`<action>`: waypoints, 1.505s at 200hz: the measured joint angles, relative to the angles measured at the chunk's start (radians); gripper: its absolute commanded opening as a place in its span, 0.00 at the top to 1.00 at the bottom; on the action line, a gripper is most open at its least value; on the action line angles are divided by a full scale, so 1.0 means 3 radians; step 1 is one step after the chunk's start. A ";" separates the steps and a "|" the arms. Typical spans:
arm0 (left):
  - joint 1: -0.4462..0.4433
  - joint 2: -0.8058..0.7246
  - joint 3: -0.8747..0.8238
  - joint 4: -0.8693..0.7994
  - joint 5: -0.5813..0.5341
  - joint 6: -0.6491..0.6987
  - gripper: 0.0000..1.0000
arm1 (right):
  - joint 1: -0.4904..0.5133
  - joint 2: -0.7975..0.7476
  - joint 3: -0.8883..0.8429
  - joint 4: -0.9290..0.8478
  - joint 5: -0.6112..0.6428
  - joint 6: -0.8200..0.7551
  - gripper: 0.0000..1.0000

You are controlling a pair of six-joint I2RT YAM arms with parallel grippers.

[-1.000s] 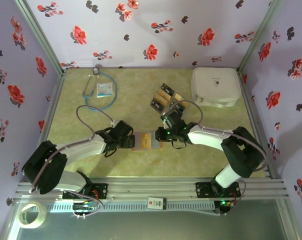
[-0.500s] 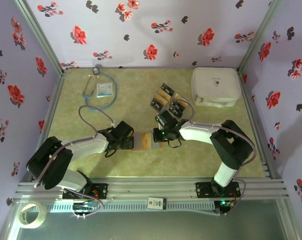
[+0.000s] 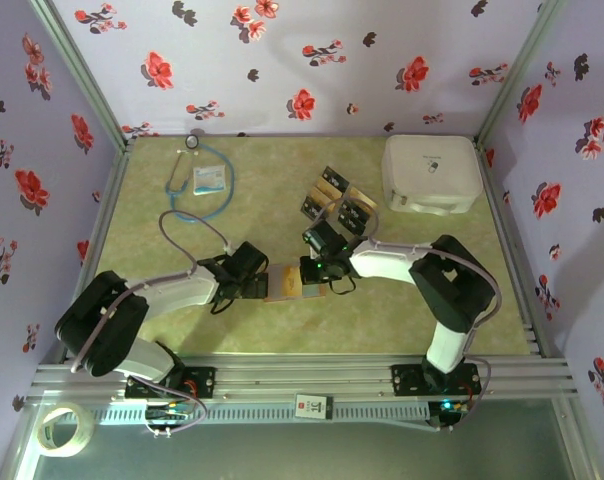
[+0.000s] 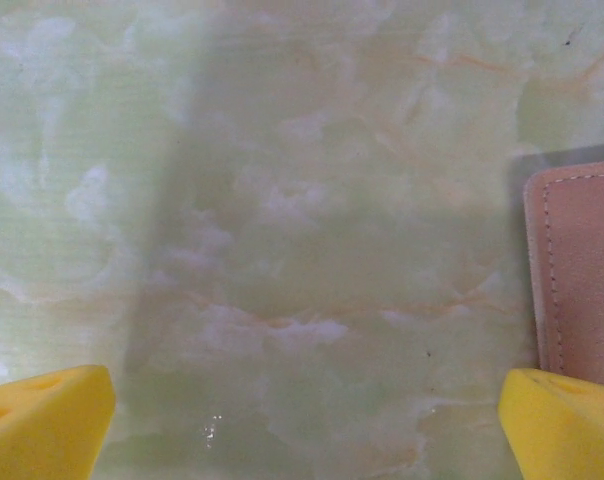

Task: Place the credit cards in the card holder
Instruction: Insert the credit card into the card slot.

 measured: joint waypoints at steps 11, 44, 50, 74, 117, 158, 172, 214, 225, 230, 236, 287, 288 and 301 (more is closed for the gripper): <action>0.0001 0.0005 0.0004 0.0004 0.0000 0.0006 0.00 | 0.0004 0.0013 0.0027 -0.0004 0.0000 0.0000 0.93; 0.0003 0.0022 0.0014 0.0024 0.0000 0.0025 0.00 | 0.0038 0.0033 0.0094 -0.0011 -0.0001 0.0000 0.93; 0.0003 0.0027 0.0017 0.0025 0.0000 0.0025 0.00 | 0.0046 0.0042 0.0108 -0.0014 -0.0001 -0.0001 0.93; 0.0003 0.0034 0.0020 0.0038 0.0000 0.0028 0.00 | 0.0074 0.0097 0.0159 -0.0023 0.0000 -0.0001 0.93; 0.0003 0.0034 0.0020 0.0048 0.0000 0.0033 0.00 | 0.0131 0.0174 0.0254 -0.0061 -0.0001 -0.0001 0.93; 0.0004 0.0033 0.0039 0.0022 0.0000 0.0037 0.00 | 0.0165 0.0183 0.0305 -0.0090 -0.0001 -0.0003 0.92; 0.0008 0.0013 0.0055 -0.0008 0.0005 0.0045 0.00 | 0.0168 0.0181 0.0304 -0.0102 0.0003 -0.0014 0.92; 0.0103 -0.0254 0.0086 -0.0112 0.0010 0.0047 0.00 | 0.0168 0.0070 0.0200 -0.0135 0.0093 -0.0027 0.92; 0.0117 -0.0301 0.0086 -0.0131 0.0010 0.0046 0.00 | 0.0168 0.0042 0.0160 -0.0137 0.0106 -0.0027 0.92; 0.0122 -0.0314 0.0086 -0.0142 0.0010 0.0047 0.00 | 0.0168 0.0034 0.0145 -0.0137 0.0112 -0.0027 0.92; 0.0123 -0.0323 0.0086 -0.0159 0.0010 0.0047 0.00 | 0.0168 0.0031 0.0127 -0.0139 0.0116 -0.0027 0.92; 0.0128 -0.0327 0.0086 -0.0202 0.0014 0.0047 0.00 | 0.0168 -0.0015 0.0078 -0.0145 0.0123 -0.0025 0.92; 0.0128 -0.0327 0.0086 -0.0202 0.0015 0.0047 0.00 | 0.0168 -0.0018 0.0078 -0.0146 0.0125 -0.0024 0.91; 0.0128 -0.0327 0.0085 -0.0201 0.0034 0.0048 0.00 | 0.0168 -0.0074 0.0078 -0.0149 0.0123 -0.0024 0.92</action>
